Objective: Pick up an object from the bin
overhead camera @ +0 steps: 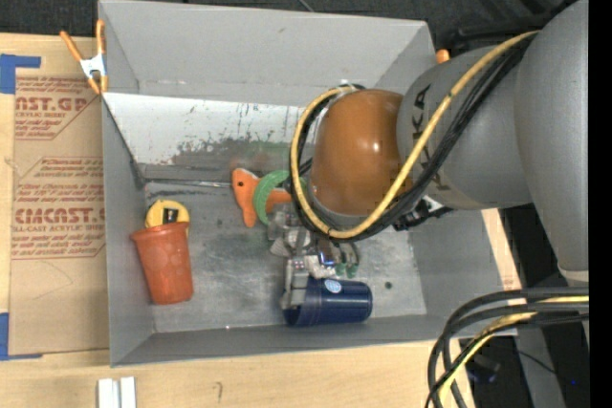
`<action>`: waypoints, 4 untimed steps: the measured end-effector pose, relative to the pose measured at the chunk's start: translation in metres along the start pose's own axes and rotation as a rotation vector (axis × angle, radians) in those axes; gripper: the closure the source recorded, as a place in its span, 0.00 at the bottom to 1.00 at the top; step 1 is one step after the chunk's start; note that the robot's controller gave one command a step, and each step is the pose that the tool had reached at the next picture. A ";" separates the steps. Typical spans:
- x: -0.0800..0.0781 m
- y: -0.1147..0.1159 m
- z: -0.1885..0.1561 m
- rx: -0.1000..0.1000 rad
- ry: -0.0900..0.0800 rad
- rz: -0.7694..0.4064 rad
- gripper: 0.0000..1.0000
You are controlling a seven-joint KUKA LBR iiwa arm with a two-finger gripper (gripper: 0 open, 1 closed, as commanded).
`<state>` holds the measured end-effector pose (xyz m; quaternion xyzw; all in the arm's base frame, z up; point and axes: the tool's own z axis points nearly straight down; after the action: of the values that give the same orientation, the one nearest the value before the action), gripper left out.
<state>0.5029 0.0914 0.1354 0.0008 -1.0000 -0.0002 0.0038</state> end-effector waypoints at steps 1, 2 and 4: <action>-0.002 0.000 -0.004 -0.001 -0.007 0.001 0.00; -0.002 -0.049 0.045 -0.002 -0.013 0.047 0.00; -0.008 -0.105 0.065 0.000 -0.012 -0.041 1.00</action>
Offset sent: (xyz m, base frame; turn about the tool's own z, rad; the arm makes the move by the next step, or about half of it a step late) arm 0.0005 -0.0657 -0.0588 0.0633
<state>0.5101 -0.0132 0.0703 0.0213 -0.9998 -0.0004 -0.0021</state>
